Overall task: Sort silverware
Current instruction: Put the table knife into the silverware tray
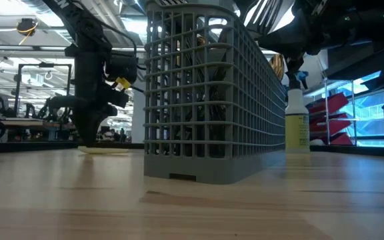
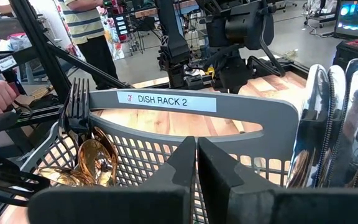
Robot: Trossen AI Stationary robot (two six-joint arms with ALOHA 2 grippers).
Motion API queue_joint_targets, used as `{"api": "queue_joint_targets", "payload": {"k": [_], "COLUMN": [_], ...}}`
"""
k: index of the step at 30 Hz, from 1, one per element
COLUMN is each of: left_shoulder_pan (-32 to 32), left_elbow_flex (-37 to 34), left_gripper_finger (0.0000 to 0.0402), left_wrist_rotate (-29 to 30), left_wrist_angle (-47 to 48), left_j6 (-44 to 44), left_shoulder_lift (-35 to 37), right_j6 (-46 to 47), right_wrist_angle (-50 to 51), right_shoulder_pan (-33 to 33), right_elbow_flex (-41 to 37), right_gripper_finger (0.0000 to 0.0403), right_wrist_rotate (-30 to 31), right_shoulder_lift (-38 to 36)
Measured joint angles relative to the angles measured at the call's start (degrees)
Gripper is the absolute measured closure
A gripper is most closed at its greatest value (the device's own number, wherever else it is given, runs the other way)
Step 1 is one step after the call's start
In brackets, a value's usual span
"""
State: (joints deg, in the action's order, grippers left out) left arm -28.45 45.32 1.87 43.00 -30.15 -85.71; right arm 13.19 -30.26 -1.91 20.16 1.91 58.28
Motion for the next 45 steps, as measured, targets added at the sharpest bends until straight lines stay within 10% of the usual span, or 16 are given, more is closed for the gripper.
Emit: {"api": "queue_joint_targets", "payload": {"k": [33,45], "left_shoulder_pan": [1.22,4.87], "left_elbow_flex": [-1.30,2.49], "left_gripper_finger": [0.0399,0.0306], "left_wrist_rotate": [-0.48,-0.68], "left_wrist_angle": [-1.08,-2.58], "left_j6": [2.21,4.32], "left_shoulder_lift": [-0.09,-0.20], "right_j6": [0.24,0.24], "right_wrist_angle": [-0.04,0.07], "right_shoulder_pan": [0.00,0.02], "right_elbow_flex": [0.00,0.00], "right_gripper_finger": [0.0403,0.0403], "right_wrist_rotate": [0.17,0.20], "right_shoulder_lift": [0.00,0.00]}}
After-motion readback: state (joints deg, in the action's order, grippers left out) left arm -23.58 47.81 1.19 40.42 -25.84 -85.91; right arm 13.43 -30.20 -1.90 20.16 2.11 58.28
